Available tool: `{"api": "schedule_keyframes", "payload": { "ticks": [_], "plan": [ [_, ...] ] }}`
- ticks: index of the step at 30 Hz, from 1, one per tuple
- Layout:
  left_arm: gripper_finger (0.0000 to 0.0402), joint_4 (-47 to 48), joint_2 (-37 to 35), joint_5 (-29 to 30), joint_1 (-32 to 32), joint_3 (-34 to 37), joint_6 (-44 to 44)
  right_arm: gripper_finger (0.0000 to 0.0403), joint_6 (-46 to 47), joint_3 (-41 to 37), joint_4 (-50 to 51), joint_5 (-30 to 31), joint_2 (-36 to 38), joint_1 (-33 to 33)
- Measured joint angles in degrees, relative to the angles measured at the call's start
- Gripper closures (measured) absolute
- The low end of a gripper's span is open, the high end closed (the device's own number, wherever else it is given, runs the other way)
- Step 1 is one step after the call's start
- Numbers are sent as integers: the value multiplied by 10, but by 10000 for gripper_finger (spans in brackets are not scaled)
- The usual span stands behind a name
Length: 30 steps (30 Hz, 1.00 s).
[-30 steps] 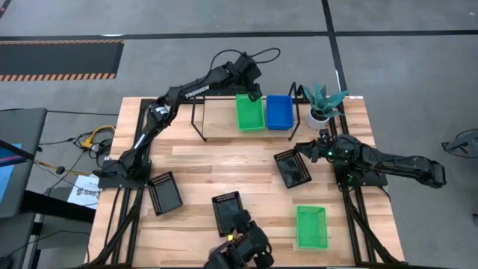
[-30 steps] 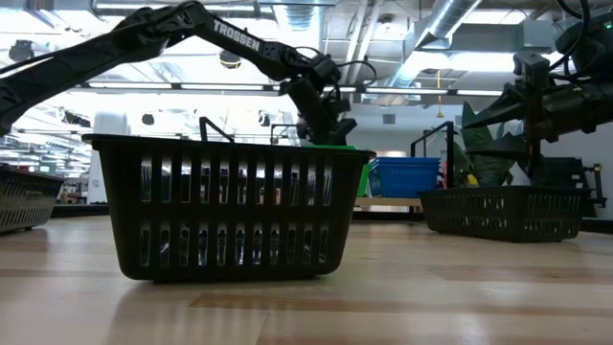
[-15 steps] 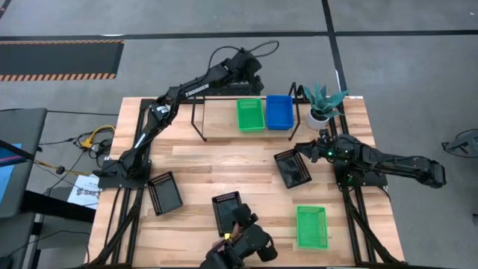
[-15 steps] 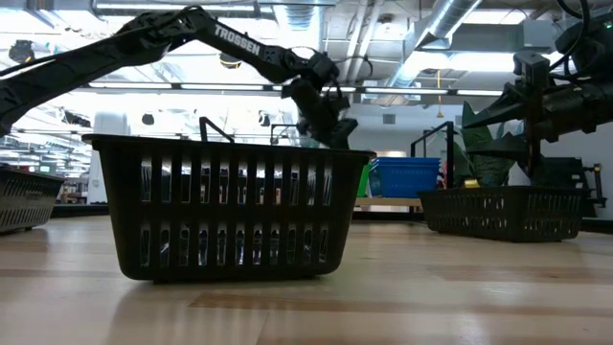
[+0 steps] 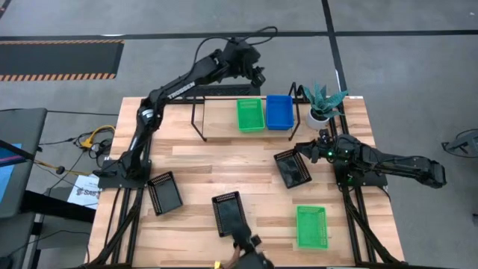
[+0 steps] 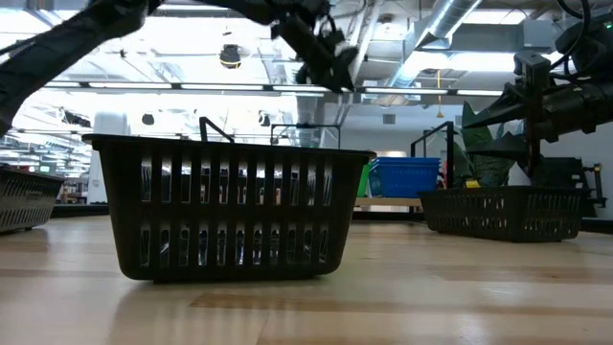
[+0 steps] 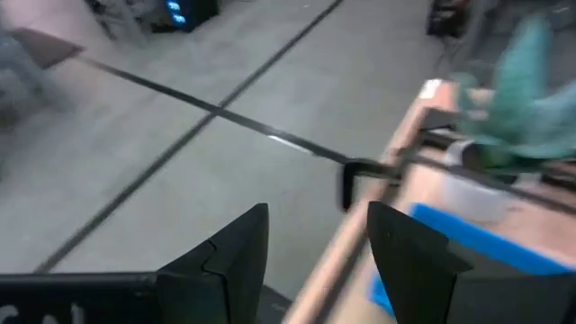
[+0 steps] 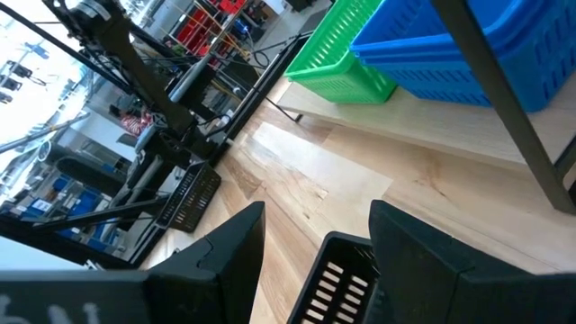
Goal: Stack baskets on shelf by color
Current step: Put the top left black bin on the shelf
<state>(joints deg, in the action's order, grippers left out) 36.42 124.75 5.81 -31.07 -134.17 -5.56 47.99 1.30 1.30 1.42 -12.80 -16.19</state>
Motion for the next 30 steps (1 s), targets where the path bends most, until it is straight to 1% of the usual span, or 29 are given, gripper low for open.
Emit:
{"api": "schedule_keyframes", "payload": {
  "ticks": [2,5,12,16,25,28,30],
  "plan": [
    [223,19,-18,-11,13,0,14,179,0,0,0,-1,0,1],
    [223,31,-49,-11,36,0,30,179,0,0,0,-11,0,1],
    [223,71,-115,-4,100,0,48,179,0,0,0,-13,0,1],
    [223,132,-145,-5,141,0,49,179,0,0,0,-13,0,1],
    [223,318,-157,-5,238,0,111,179,-45,0,0,-15,0,1],
    [223,341,-157,-5,267,0,135,179,-44,0,0,-17,0,1],
    [223,345,-157,-4,286,0,151,179,-27,0,0,-21,0,1]
  ]
}}
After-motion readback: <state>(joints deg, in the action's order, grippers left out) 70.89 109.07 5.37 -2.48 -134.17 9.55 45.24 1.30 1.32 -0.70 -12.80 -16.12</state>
